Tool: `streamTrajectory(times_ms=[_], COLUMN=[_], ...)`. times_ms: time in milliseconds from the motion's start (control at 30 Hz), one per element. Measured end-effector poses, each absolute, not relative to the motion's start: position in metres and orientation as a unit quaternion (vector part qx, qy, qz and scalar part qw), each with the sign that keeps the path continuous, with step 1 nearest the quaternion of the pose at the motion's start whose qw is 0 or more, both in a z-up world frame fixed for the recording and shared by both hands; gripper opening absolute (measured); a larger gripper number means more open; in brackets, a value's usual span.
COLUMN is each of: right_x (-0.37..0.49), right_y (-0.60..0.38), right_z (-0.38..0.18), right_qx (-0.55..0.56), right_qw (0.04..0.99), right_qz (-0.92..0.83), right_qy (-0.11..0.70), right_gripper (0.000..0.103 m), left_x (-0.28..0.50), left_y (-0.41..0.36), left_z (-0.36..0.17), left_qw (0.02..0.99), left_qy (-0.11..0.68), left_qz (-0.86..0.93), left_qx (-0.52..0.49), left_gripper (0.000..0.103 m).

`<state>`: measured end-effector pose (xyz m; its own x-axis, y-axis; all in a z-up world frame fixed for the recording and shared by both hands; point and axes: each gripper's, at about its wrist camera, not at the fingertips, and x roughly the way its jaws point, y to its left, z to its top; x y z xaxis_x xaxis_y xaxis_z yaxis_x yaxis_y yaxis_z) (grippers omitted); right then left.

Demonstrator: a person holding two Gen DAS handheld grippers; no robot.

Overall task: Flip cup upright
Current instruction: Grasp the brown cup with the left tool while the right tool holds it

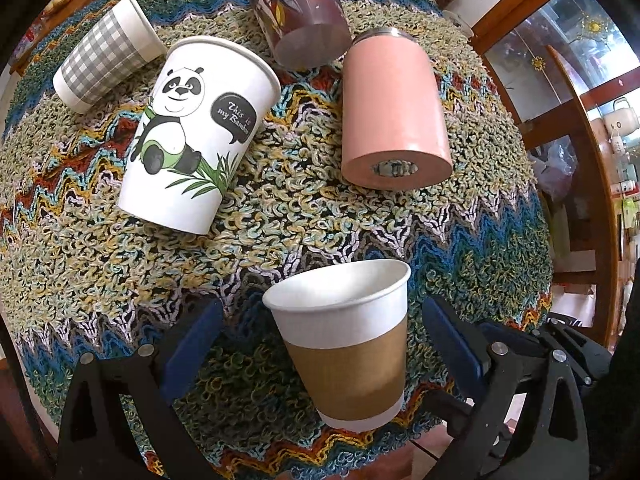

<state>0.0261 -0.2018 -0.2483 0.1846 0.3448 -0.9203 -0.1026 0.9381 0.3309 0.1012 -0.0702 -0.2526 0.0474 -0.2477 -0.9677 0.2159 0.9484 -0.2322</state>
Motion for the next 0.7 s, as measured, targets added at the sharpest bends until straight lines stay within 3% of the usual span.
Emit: streamTrajectory(times_ms=[167,567,700], right_x=[0.0251,0.0268,0.0266], right_y=[-0.2046,-0.2031,-0.2039], right_z=[-0.2483,-0.2497,-0.2502], right_qx=[0.099,0.106,0.108], right_qw=[0.762,0.759,0.758], right_qz=[0.148,0.150,0.150], right_qy=[0.623,0.625,0.626], right_gripper=[0.068,0.068,0.068], left_x=[0.1011,0.1019,0.1008], left_y=[-0.0693,-0.0707,-0.0706], left_z=[-0.2515,-0.2613,-0.2587], left_qw=[0.725,0.716,0.719], left_qy=[0.670,0.682,0.679], left_qz=[-0.159,-0.149,-0.150], left_qx=[-0.008,-0.006,-0.006], left_gripper=[0.087,0.086,0.078])
